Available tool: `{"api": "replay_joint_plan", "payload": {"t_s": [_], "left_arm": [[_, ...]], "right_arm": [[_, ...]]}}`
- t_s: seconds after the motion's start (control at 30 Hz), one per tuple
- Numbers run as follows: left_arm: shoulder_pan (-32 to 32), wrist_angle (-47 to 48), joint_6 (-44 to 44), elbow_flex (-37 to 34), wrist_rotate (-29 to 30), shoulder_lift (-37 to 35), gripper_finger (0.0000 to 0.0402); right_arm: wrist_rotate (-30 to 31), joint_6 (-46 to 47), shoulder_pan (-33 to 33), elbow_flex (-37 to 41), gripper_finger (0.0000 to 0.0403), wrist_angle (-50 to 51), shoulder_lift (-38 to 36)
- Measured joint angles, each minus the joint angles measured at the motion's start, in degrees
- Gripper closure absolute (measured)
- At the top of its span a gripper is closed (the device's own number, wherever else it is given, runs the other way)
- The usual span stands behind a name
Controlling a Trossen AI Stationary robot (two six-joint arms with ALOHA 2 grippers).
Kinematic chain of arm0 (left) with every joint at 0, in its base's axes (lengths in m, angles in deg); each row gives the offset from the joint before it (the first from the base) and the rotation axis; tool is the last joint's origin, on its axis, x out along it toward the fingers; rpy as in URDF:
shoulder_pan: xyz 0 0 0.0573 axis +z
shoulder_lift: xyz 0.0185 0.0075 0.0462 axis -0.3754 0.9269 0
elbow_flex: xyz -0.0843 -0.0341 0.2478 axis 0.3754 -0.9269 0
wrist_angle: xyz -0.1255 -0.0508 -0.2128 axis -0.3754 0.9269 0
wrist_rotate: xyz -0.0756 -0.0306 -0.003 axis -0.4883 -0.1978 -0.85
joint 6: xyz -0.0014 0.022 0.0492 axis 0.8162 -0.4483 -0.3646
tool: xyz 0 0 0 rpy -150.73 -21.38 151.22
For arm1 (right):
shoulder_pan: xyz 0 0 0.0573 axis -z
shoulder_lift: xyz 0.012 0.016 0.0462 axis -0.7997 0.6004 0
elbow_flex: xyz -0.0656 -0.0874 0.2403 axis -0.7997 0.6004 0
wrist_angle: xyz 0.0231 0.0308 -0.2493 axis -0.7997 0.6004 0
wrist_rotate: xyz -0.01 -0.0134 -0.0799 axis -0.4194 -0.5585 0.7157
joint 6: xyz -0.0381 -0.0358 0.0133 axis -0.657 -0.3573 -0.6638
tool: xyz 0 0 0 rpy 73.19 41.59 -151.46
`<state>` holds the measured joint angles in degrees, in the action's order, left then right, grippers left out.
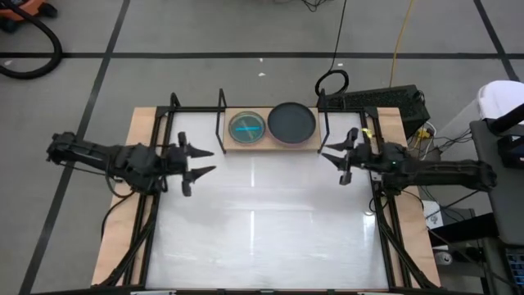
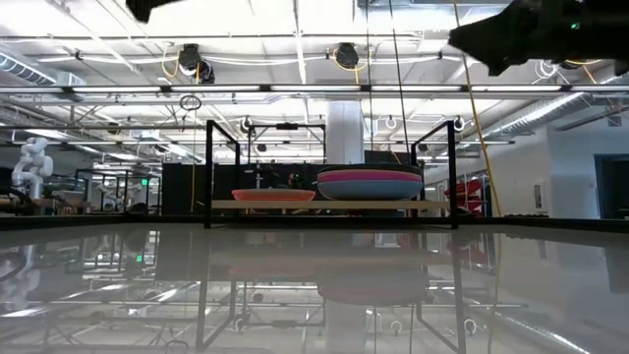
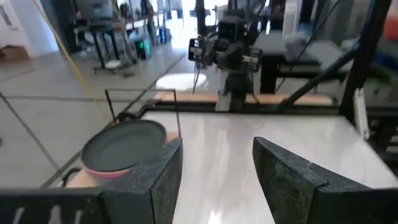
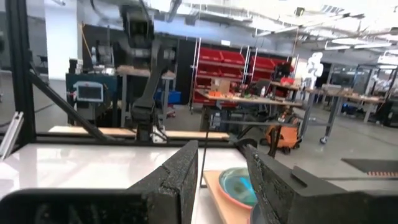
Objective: Place and stack plates onto a shelf
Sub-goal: Return to Home Position
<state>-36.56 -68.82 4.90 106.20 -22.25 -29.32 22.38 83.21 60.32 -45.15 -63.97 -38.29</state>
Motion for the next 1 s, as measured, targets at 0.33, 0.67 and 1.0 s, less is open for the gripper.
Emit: {"api": "replay_joint_plan", "payload": {"t_s": [0.33, 0.67, 1.0], "left_arm": [[-0.58, -11.68, 1.53, -20.54, 0.10, -17.44, 0.0199], [-0.58, -21.85, -1.16, -35.11, 0.15, -28.64, 0.0199], [-0.51, -29.24, 0.47, -39.23, 0.54, -29.25, 0.0199]], "right_arm": [[0.15, -0.03, 0.00, 0.00, 0.0284, 14.34, -13.43], [0.15, 5.21, 0.00, 0.26, 0.0284, 25.01, -17.22], [0.14, 7.43, 0.01, 11.37, 0.0284, 9.55, -17.22]]}}
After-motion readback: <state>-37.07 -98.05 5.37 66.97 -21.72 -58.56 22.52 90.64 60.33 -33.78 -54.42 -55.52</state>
